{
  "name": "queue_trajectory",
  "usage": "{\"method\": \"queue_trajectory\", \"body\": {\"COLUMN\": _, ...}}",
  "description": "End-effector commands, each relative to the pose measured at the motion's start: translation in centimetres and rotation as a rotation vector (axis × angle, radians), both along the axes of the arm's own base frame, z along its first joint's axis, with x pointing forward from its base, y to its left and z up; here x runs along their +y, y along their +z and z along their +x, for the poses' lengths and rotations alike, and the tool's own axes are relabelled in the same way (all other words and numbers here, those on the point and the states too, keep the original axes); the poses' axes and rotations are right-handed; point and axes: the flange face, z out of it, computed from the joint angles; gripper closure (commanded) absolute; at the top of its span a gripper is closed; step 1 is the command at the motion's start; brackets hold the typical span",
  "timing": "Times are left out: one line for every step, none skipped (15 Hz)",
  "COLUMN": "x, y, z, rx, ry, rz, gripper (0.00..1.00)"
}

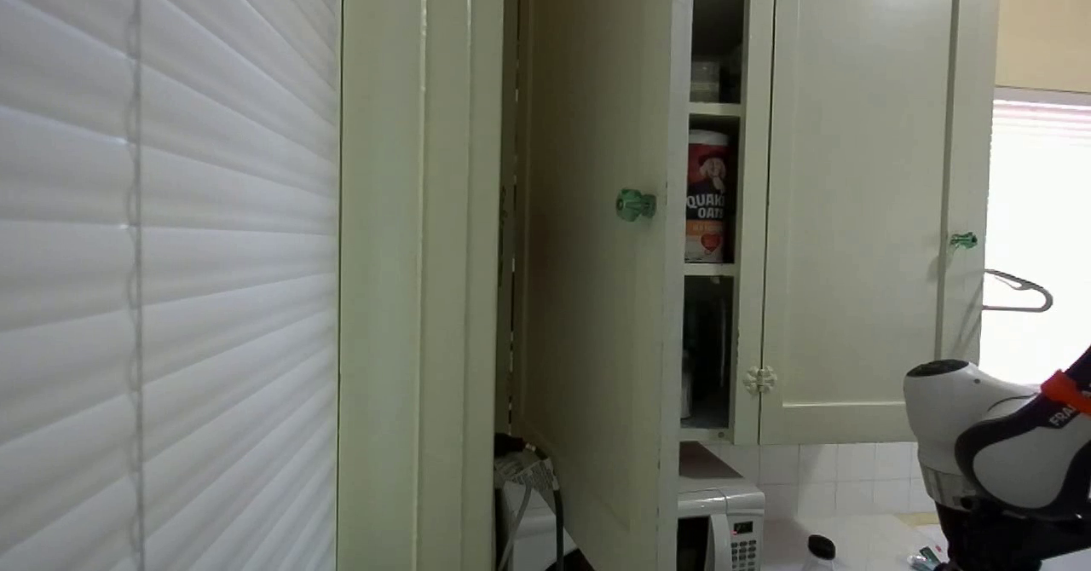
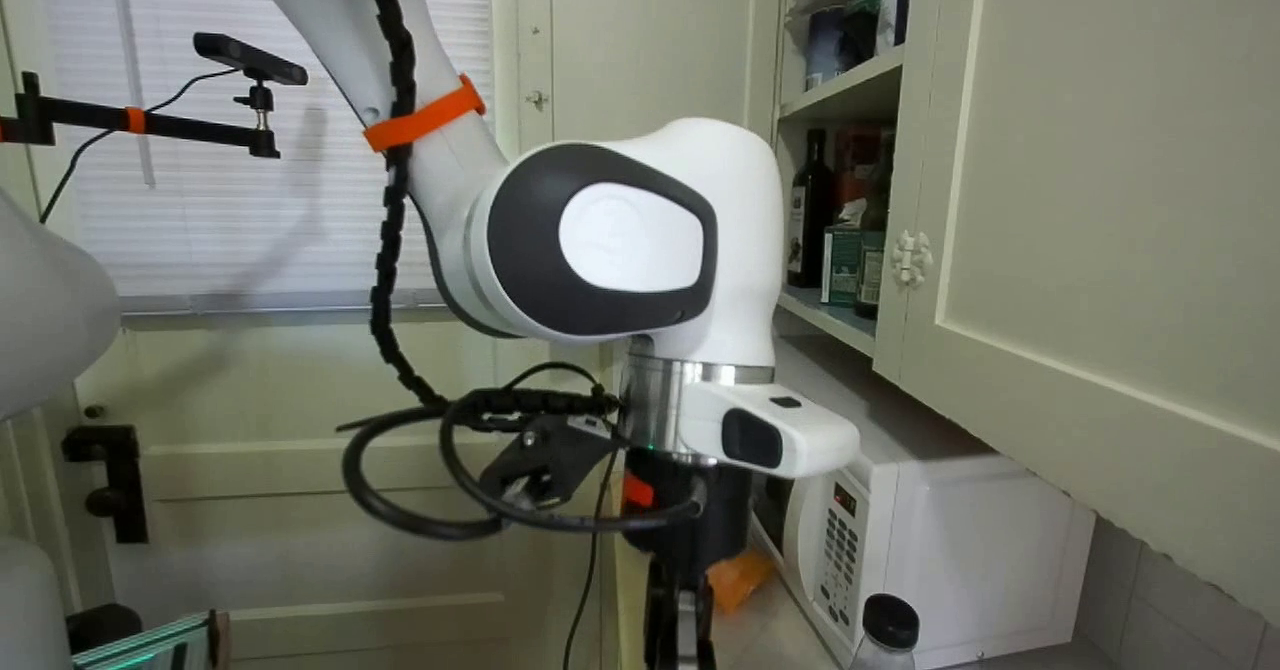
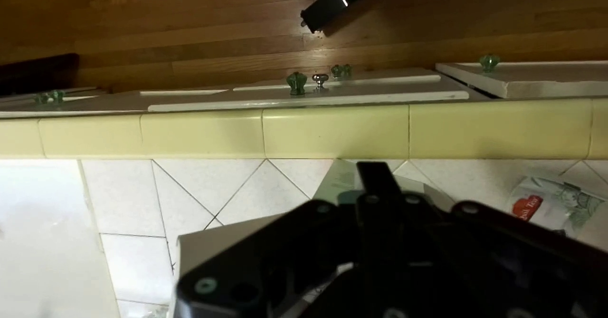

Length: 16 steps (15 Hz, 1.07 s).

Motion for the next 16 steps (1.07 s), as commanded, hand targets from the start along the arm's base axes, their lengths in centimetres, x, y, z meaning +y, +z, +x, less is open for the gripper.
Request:
{"method": "queue_trajectory", "body": {"x": -1.1, "y": -2.7, "z": 0.7, "rx": -0.050, "ry": -0.051, "rz": -0.010, "gripper": 1.00}}
{"method": "queue_trajectory", "body": {"x": -1.4, "y": -3.2, "z": 0.9, "rx": -0.069, "ry": -0.059, "rz": -0.015, "gripper": 1.00}}
{"method": "queue_trajectory", "body": {"x": -1.7, "y": -3.6, "z": 1.1, "rx": -0.099, "ry": -0.063, "rz": -0.026, "gripper": 1.00}}
{"method": "queue_trajectory", "body": {"x": -1.9, "y": -3.8, "z": 1.3, "rx": -0.119, "ry": -0.071, "rz": -0.033, "gripper": 1.00}}
{"method": "queue_trajectory", "body": {"x": -2.2, "y": -4.0, "z": 1.5, "rx": -0.149, "ry": -0.077, "rz": -0.051, "gripper": 1.00}}
{"method": "queue_trajectory", "body": {"x": -2.5, "y": -4.2, "z": 1.7, "rx": -0.174, "ry": -0.082, "rz": -0.065, "gripper": 1.00}}
{"method": "queue_trajectory", "body": {"x": -2.8, "y": -4.1, "z": 1.9, "rx": -0.201, "ry": -0.085, "rz": -0.088, "gripper": 1.00}}
{"method": "queue_trajectory", "body": {"x": -3.2, "y": -4.1, "z": 2.0, "rx": -0.218, "ry": -0.089, "rz": -0.109, "gripper": 1.00}}
{"method": "queue_trajectory", "body": {"x": -3.5, "y": -4.0, "z": 2.2, "rx": -0.240, "ry": -0.092, "rz": -0.131, "gripper": 1.00}}
{"method": "queue_trajectory", "body": {"x": -3.8, "y": -4.0, "z": 2.3, "rx": -0.252, "ry": -0.096, "rz": -0.151, "gripper": 1.00}}
{"method": "queue_trajectory", "body": {"x": -4.0, "y": -4.1, "z": 2.3, "rx": -0.261, "ry": -0.098, "rz": -0.169, "gripper": 1.00}}
{"method": "queue_trajectory", "body": {"x": -4.2, "y": -4.3, "z": 2.3, "rx": -0.264, "ry": -0.100, "rz": -0.183, "gripper": 1.00}}
{"method": "queue_trajectory", "body": {"x": -4.2, "y": -4.6, "z": 2.2, "rx": -0.262, "ry": -0.104, "rz": -0.192, "gripper": 1.00}}
{"method": "queue_trajectory", "body": {"x": -4.1, "y": -5.0, "z": 2.1, "rx": -0.255, "ry": -0.107, "rz": -0.194, "gripper": 1.00}}
{"method": "queue_trajectory", "body": {"x": -4.0, "y": -5.6, "z": 1.8, "rx": -0.244, "ry": -0.108, "rz": -0.194, "gripper": 1.00}}
{"method": "queue_trajectory", "body": {"x": -3.8, "y": -6.1, "z": 1.6, "rx": -0.232, "ry": -0.110, "rz": -0.184, "gripper": 1.00}}
